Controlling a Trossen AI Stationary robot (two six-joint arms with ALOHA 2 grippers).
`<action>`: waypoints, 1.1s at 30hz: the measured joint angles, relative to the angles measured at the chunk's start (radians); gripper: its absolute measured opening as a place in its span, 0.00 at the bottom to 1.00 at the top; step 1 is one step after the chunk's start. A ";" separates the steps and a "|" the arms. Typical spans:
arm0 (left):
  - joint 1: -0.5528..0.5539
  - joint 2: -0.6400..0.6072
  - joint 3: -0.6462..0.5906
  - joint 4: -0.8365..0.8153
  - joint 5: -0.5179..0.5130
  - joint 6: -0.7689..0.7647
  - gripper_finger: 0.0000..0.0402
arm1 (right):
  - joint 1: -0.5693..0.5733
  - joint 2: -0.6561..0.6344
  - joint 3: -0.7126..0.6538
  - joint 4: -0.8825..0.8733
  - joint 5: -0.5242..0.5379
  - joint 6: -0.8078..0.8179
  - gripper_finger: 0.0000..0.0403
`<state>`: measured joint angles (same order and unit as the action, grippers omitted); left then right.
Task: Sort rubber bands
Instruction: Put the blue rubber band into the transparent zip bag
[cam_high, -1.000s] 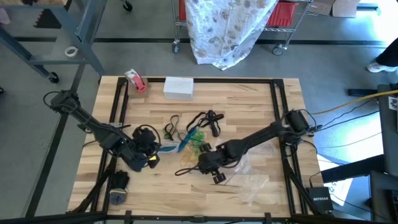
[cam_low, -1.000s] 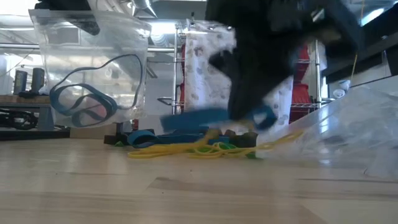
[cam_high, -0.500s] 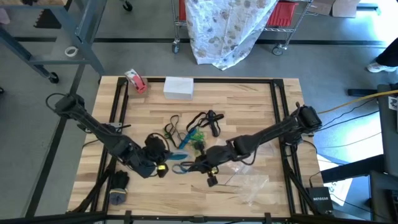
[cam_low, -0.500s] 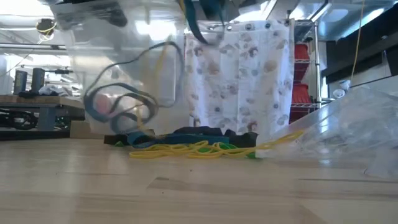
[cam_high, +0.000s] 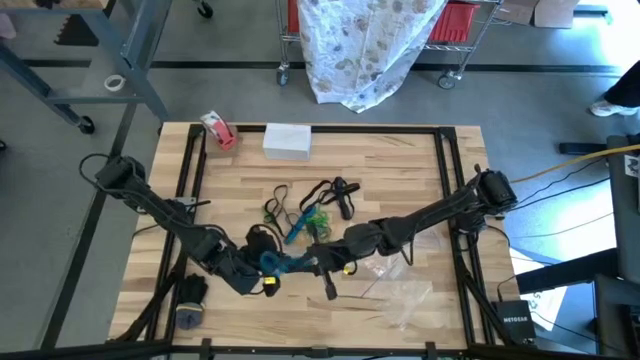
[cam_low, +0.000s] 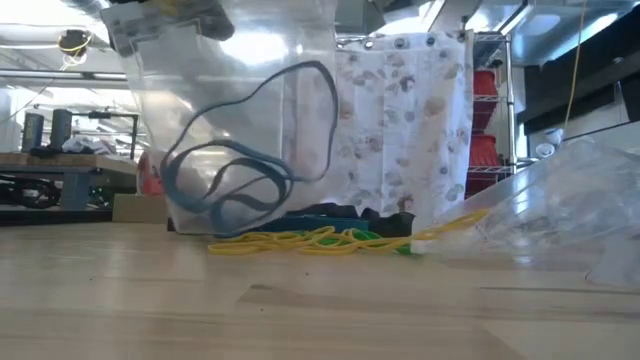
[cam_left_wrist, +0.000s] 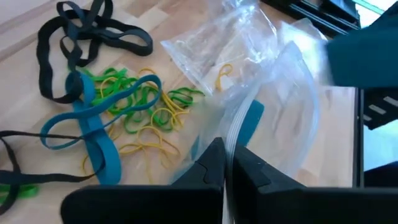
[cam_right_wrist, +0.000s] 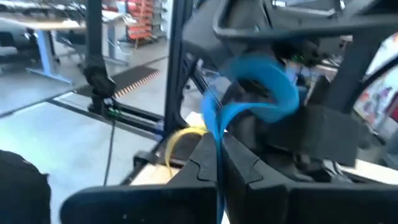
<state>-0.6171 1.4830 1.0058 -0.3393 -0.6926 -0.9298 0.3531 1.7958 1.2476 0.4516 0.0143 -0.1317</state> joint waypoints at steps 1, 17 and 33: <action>-0.003 -0.002 0.000 -0.003 0.001 0.004 0.00 | 0.000 0.000 0.000 -0.020 0.002 0.001 0.00; -0.035 -0.005 0.000 -0.280 -0.004 -0.190 0.00 | 0.158 -0.023 -0.046 -0.689 0.272 0.278 0.00; -0.011 -0.005 0.000 -0.304 -0.008 -0.200 0.00 | 0.125 0.100 -0.189 -0.612 0.191 0.621 0.20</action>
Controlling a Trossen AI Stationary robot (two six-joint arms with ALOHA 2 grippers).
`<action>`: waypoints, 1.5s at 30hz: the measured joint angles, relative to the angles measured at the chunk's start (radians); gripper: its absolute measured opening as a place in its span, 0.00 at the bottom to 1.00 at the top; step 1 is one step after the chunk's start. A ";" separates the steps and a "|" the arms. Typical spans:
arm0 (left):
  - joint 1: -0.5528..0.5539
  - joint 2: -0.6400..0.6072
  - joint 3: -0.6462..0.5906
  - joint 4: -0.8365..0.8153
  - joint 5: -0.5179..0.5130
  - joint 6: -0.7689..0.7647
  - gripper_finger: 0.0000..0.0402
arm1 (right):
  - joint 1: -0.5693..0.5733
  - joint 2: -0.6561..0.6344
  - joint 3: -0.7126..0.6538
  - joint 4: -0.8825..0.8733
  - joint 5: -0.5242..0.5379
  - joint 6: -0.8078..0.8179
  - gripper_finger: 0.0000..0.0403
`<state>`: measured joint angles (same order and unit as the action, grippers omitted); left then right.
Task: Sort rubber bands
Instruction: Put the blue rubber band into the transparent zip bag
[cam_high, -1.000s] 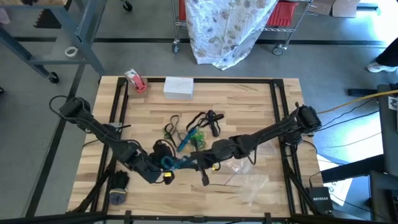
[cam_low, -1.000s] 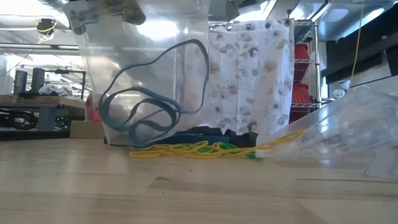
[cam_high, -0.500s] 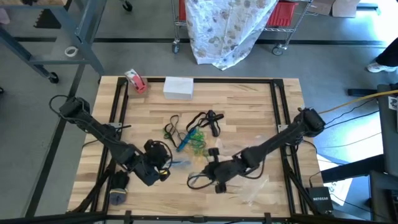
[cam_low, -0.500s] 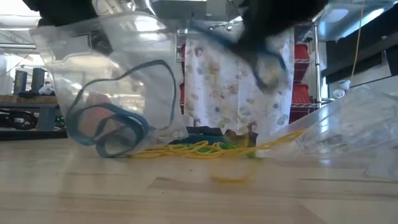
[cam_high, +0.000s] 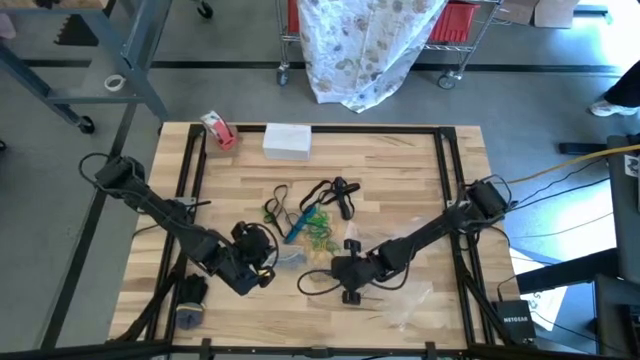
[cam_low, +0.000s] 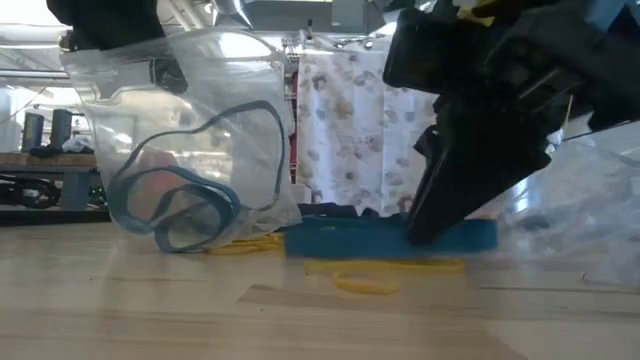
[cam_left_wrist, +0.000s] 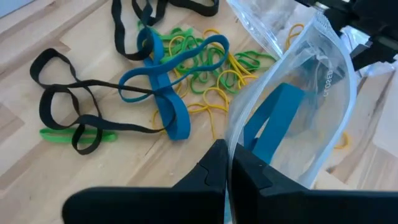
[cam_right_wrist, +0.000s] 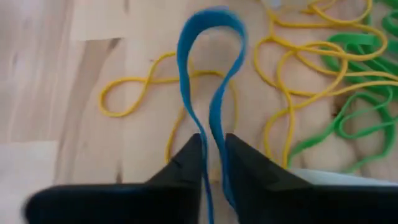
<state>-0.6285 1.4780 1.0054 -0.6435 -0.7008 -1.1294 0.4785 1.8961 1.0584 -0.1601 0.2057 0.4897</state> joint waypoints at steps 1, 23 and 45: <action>0.000 0.000 0.000 0.001 0.000 0.000 0.00 | -0.005 -0.001 0.002 -0.002 -0.008 -0.013 0.24; -0.001 0.000 0.000 0.009 0.000 0.008 0.00 | -0.028 0.054 0.039 0.074 -0.041 -0.259 0.38; -0.002 0.000 0.000 0.036 0.001 0.020 0.00 | -0.034 0.066 0.038 0.080 -0.068 -0.231 0.10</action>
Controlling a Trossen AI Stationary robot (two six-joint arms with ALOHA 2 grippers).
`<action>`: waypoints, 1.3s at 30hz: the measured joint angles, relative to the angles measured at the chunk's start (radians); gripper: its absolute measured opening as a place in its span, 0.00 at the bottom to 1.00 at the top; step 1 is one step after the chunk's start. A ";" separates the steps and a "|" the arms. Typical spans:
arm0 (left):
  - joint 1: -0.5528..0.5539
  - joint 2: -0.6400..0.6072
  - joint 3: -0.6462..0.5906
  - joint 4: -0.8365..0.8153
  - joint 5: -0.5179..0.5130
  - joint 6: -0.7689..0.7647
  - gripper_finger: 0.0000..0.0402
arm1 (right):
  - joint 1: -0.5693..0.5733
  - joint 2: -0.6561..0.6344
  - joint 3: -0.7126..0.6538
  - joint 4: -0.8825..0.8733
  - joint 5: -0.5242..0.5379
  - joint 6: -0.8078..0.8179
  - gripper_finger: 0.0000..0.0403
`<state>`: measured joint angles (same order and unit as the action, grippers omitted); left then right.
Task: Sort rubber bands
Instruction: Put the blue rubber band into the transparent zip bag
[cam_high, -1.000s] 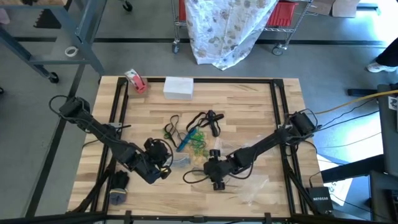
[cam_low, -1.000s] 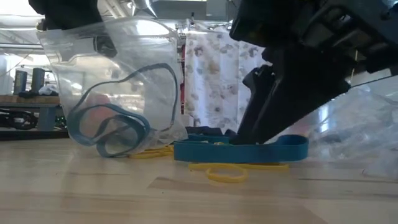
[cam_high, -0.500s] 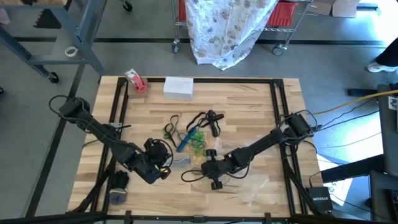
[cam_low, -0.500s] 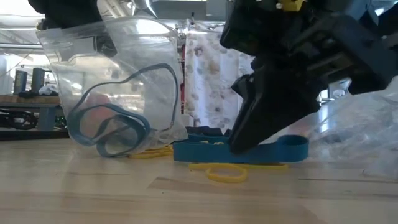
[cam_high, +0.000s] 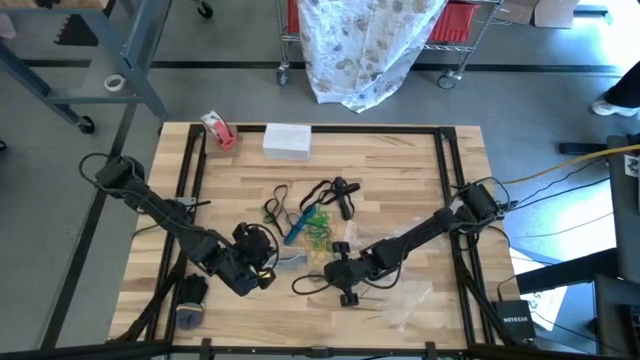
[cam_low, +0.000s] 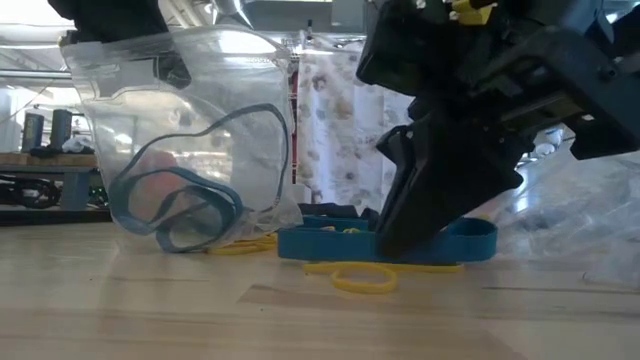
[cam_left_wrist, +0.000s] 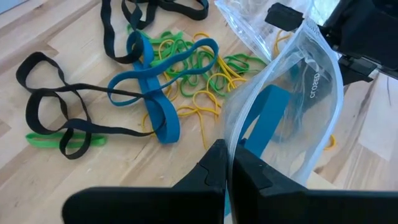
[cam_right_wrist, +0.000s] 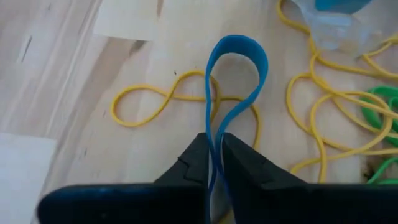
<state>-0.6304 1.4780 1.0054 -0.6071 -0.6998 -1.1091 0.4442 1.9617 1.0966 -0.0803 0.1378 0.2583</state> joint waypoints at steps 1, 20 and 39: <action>0.000 0.000 0.000 0.000 0.000 0.000 0.00 | 0.000 0.000 0.000 0.000 -0.001 -0.001 0.10; 0.000 0.000 0.000 0.026 0.000 0.036 0.00 | 0.010 -0.211 -0.001 -0.037 0.074 -0.041 0.00; 0.015 0.000 0.000 0.233 -0.003 0.204 0.00 | -0.105 -0.170 0.001 0.818 -0.025 -0.293 0.00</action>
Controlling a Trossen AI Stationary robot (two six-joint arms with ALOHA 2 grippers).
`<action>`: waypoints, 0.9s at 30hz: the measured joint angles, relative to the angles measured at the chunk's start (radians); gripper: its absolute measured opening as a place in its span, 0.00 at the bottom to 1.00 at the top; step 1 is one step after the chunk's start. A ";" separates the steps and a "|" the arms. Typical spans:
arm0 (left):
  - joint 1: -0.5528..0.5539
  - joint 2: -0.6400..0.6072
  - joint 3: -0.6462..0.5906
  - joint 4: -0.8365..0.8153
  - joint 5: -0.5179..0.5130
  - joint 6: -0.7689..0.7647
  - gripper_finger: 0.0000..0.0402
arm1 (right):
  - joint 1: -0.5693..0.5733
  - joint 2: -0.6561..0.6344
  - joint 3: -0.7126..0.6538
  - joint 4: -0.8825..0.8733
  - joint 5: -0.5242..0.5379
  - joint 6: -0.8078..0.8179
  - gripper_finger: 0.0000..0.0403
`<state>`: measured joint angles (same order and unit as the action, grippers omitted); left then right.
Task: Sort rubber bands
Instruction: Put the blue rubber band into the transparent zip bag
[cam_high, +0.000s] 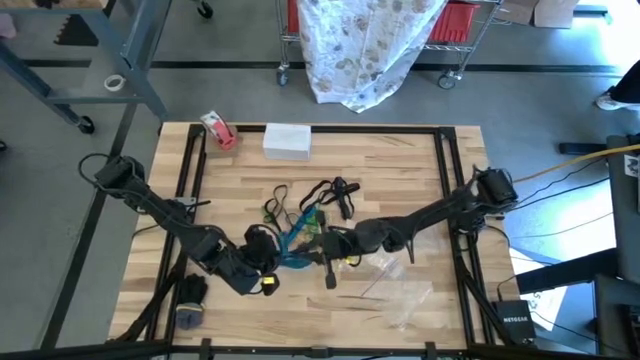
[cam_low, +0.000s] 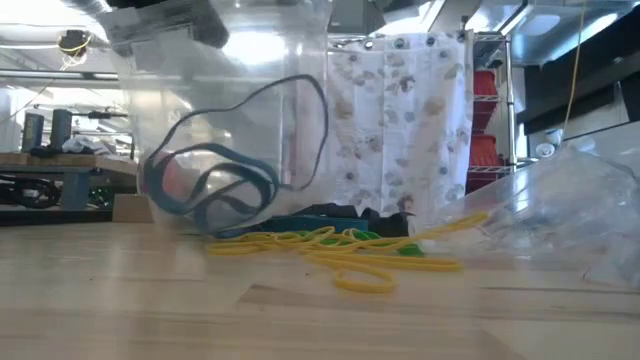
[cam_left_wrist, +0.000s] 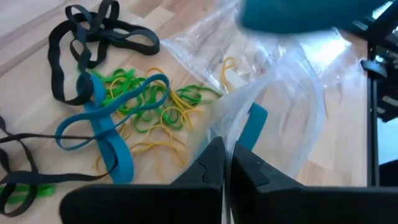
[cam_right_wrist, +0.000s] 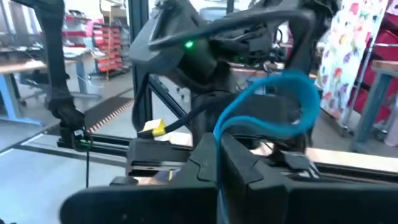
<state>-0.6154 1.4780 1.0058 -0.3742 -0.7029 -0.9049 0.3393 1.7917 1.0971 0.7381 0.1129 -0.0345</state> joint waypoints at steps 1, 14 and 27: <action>0.003 0.000 0.000 0.002 0.000 0.000 0.00 | 0.000 0.012 0.000 0.020 -0.001 0.001 0.00; 0.032 0.000 0.000 0.057 0.000 0.048 0.00 | -0.008 0.055 0.024 -0.034 -0.010 -0.023 0.00; 0.023 -0.022 0.000 0.022 0.000 0.037 0.00 | -0.005 0.034 0.025 -0.367 0.056 -0.067 0.00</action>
<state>-0.5927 1.4558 1.0054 -0.3526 -0.7032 -0.8677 0.3344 1.8254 1.1221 0.3708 0.1690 -0.1015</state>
